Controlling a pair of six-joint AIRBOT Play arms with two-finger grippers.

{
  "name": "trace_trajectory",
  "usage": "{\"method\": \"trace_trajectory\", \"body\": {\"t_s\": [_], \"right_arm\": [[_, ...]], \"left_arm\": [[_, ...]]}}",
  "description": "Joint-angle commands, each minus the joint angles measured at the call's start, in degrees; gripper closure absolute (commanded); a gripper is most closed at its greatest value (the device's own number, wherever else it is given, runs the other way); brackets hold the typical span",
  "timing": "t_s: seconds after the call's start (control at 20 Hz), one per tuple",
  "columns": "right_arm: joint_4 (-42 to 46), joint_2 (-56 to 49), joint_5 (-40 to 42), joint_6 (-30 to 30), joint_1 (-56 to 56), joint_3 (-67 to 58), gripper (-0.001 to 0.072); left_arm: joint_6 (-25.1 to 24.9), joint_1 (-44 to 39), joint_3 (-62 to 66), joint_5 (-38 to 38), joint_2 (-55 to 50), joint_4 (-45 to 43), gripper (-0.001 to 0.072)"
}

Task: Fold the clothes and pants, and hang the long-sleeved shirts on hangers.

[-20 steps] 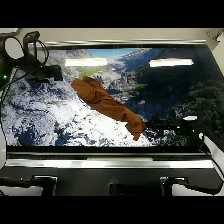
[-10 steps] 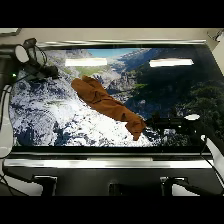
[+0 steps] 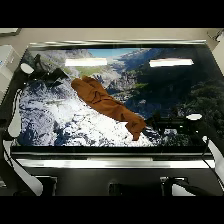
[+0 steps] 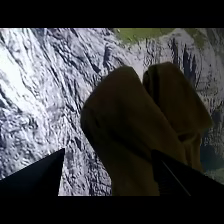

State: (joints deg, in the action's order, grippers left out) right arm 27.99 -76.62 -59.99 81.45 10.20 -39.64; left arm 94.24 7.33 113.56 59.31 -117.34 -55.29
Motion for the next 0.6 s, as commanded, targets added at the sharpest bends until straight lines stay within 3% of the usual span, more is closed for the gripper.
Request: {"method": "trace_trajectory", "body": {"t_s": [0.0,0.15,0.55], "right_arm": [[-0.1,0.2,-0.1,-0.3,0.0,-0.1,0.0680],[-0.1,0.2,0.0,-0.2,0.0,0.0,0.0679],[-0.2,0.2,-0.3,-0.2,0.0,0.0,0.0679]], "left_arm": [[-5.6,4.0,0.0,-1.8,-4.3,10.0,0.0089],[-8.6,2.8,0.0,-2.4,-5.3,10.6,0.0088],[-8.7,-0.4,0.1,-2.4,-9.3,16.1,0.0091]]}}
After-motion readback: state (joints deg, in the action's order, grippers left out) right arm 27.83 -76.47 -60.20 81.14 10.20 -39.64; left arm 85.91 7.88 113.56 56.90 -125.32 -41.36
